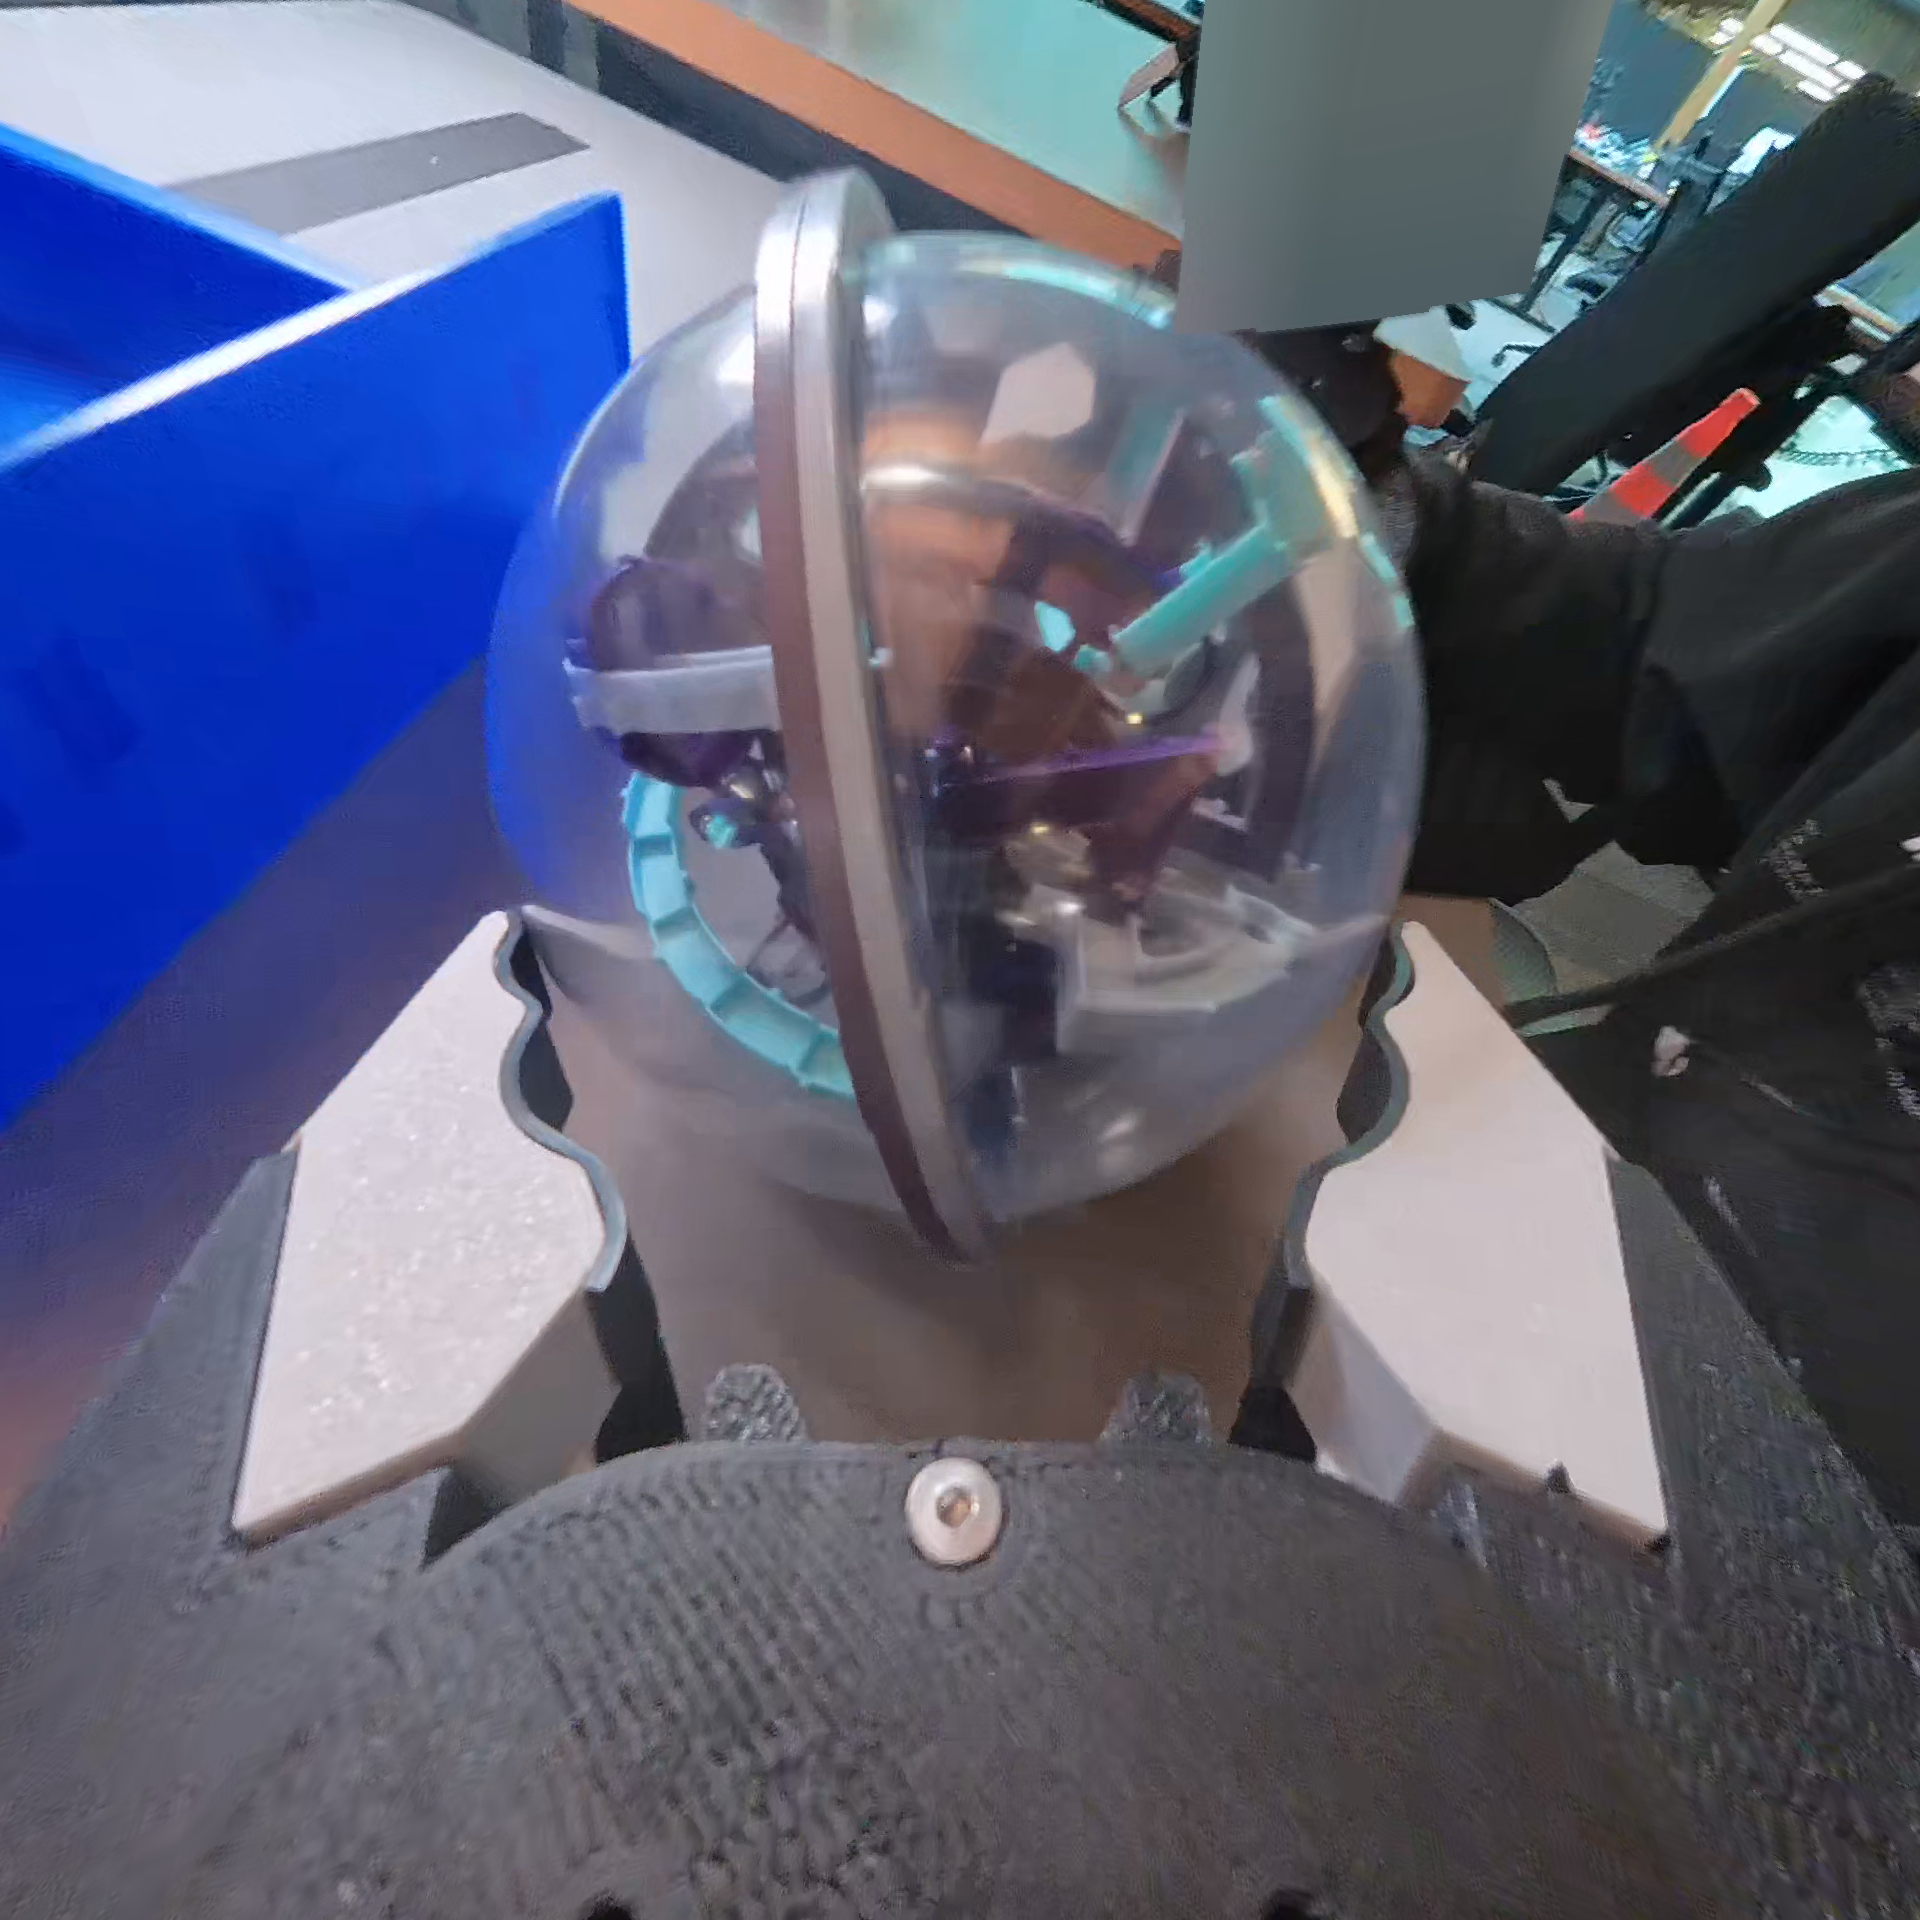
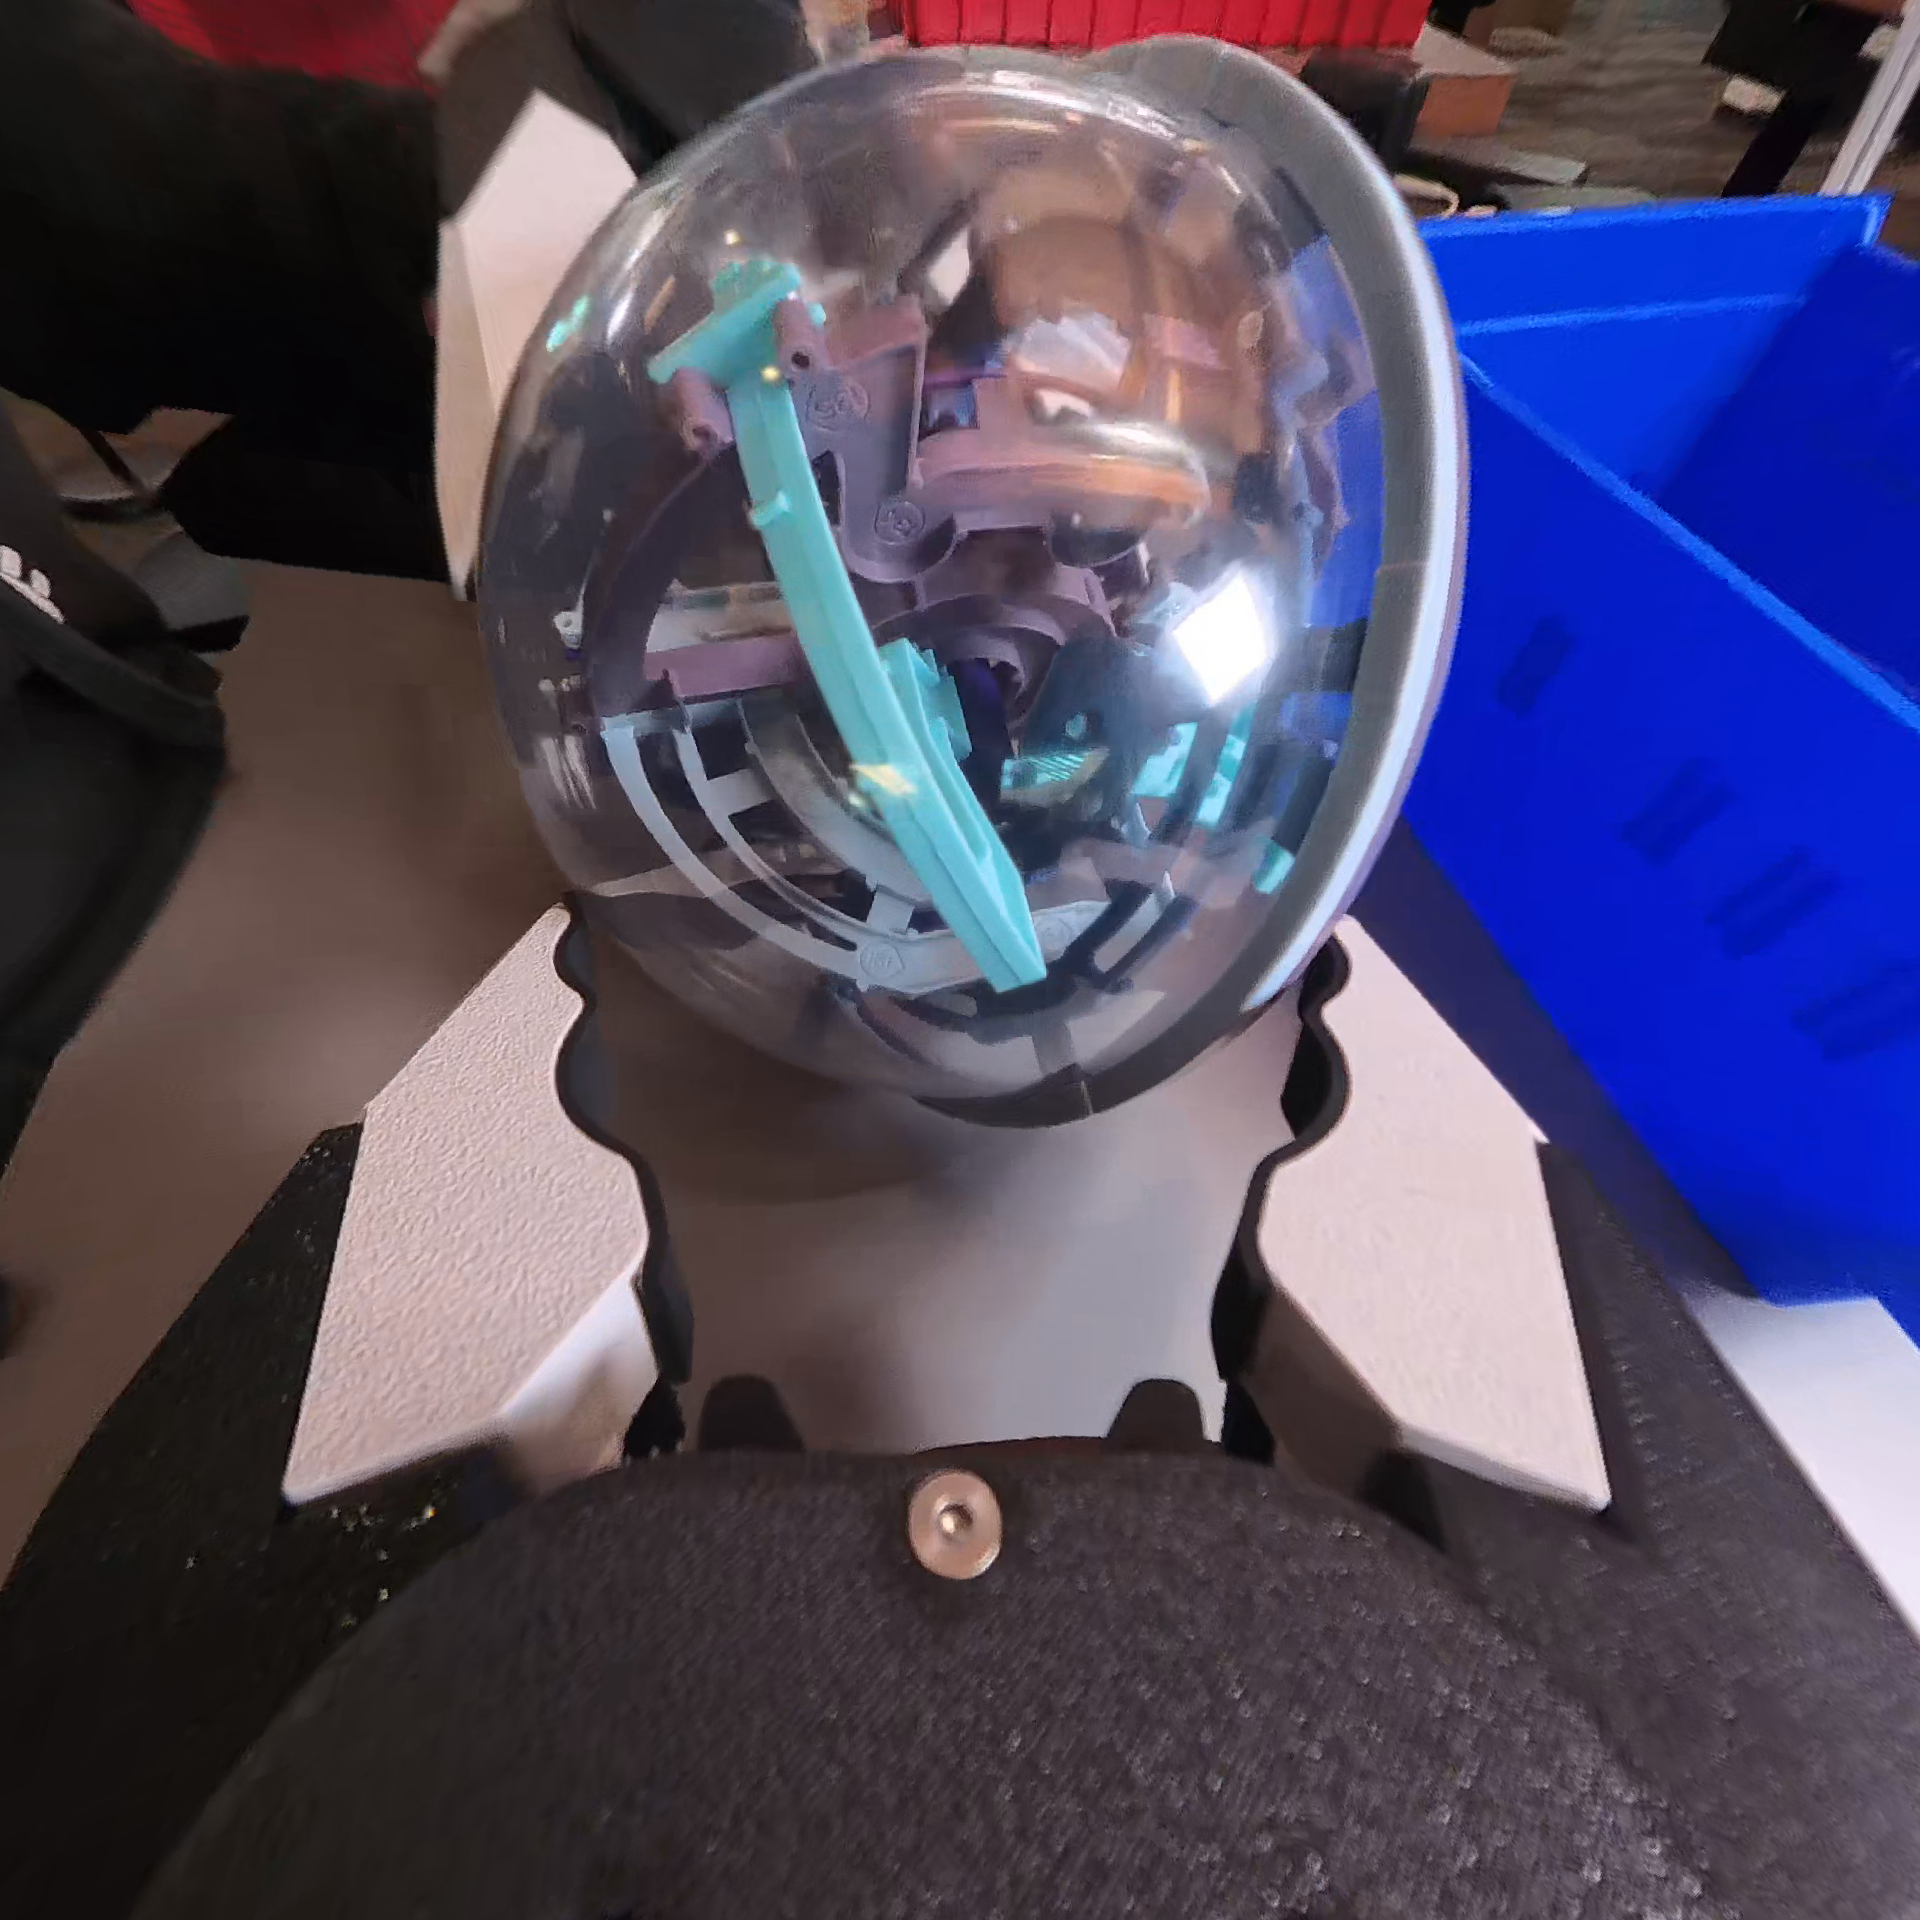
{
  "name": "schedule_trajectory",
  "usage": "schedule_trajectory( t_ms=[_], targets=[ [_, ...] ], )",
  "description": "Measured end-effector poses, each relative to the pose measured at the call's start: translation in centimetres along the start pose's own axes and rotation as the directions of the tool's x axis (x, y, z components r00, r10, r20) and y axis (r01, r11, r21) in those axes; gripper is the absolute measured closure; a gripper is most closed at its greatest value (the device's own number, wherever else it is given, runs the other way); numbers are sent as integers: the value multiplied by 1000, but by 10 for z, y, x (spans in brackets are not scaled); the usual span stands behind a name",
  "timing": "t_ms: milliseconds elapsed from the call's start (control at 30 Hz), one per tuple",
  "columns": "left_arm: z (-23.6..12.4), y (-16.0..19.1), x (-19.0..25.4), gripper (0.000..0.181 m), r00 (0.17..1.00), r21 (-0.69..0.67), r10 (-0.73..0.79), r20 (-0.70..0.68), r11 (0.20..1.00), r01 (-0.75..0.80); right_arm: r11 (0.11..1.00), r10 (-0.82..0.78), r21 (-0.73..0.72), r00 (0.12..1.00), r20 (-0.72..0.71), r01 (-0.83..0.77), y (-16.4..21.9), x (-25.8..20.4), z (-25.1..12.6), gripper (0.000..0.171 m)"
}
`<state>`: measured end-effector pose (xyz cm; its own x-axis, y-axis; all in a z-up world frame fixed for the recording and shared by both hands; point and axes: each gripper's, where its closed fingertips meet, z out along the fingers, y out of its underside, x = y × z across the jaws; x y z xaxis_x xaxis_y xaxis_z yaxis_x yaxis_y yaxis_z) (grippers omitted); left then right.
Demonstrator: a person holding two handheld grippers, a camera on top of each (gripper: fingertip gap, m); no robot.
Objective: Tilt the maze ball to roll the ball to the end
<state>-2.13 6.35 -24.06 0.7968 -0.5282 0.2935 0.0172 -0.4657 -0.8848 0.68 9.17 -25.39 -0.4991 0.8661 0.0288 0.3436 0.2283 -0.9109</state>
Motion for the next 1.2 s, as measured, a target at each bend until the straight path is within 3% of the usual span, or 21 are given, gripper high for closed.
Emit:
schedule_trajectory(
  t_ms=[100, 267, 433, 700, 1200],
  targets=[
    [2, 0, -3, 27, 999, 25, 21, -30, 999, -21, 999, -17, 35, 999, -38, 19, -4, 1, 5, 37],
    [-5, -14, -6, 28, 983, 41, 182, -6, 982, -182, 995, -66, 66, 990, -126, 74, -12, 6, 8, 35],
    [-16, -47, 4, 28, 948, 74, 319, 21, 945, -319, 976, -108, 165, 972, -208, 143, -46, 8, -4, 32],
    [-30, -97, 29, 28, 863, 136, 503, 47, 853, -504, 922, -258, 195, 907, -333, 334, -101, 4, -38, 31],
    [-46, -127, 54, 28, 753, 123, 650, 102, 743, -658, 825, -376, 246, 820, -432, 508, -138, -8, -58, 31]
  ],
)
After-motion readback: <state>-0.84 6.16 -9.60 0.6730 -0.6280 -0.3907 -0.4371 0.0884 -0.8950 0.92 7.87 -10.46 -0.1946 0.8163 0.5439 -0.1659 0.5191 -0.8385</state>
